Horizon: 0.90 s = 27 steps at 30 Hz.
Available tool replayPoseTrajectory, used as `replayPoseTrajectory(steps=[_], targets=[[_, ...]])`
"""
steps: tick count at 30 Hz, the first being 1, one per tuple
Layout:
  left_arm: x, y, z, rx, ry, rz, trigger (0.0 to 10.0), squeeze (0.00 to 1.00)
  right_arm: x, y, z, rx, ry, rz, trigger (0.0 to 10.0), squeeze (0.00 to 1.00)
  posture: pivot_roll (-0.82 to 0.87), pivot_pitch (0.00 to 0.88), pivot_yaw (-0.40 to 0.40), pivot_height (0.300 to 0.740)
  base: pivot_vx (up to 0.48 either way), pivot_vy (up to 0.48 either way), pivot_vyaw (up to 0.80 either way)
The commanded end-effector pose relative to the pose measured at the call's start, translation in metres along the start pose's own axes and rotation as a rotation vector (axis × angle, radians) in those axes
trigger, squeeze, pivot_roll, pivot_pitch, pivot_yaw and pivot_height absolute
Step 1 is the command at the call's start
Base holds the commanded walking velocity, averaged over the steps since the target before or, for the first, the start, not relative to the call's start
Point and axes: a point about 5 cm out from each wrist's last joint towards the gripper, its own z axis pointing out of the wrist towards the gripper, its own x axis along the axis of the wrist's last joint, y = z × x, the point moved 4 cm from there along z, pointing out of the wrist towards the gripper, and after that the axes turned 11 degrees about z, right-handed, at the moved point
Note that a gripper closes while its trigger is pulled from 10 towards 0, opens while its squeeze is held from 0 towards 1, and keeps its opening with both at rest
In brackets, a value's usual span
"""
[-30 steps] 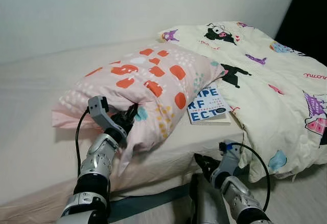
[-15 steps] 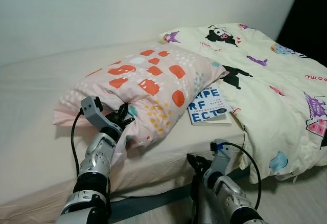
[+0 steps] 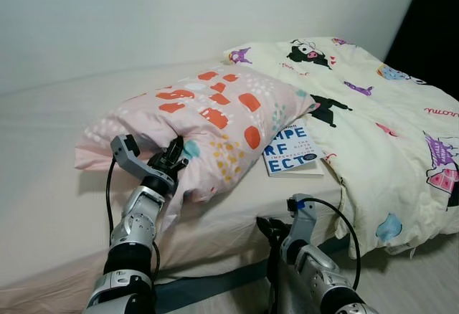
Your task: Clean up the room
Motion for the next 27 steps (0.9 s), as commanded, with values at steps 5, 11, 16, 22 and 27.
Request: replayPoseTrajectory(steps=[5, 11, 16, 22, 27], targets=[[0.006, 0.002, 0.001, -0.030, 0.009, 0.029, 10.0, 0.00, 0.004, -0.021, 0.005, 0.119, 0.015, 0.004, 10.0, 0.00, -0.07, 0.016, -0.013, 0.430, 0.000, 0.000, 0.00], [0.003, 0.001, -0.002, -0.024, -0.001, 0.037, 10.0, 0.00, 0.009, -0.058, 0.001, 0.406, -0.002, 0.020, 10.0, 0.00, -0.07, 0.011, -0.015, 0.449, 0.000, 0.000, 0.00], [0.003, 0.000, -0.002, -0.019, -0.004, 0.046, 10.0, 0.00, 0.009, -0.077, -0.015, 0.622, -0.072, -0.034, 10.0, 0.00, -0.07, 0.010, -0.013, 0.464, 0.000, 0.000, 0.00], [0.002, -0.001, -0.001, -0.015, -0.010, 0.058, 10.0, 0.00, 0.019, -0.081, -0.023, 0.686, -0.074, -0.081, 10.0, 0.00, -0.08, 0.009, -0.011, 0.478, 0.000, 0.000, 0.00], [0.001, -0.001, 0.000, -0.012, -0.016, 0.069, 10.0, 0.00, 0.029, -0.076, -0.021, 0.653, -0.032, -0.087, 10.0, 0.00, -0.08, 0.009, -0.010, 0.487, 0.000, 0.000, 0.00]])
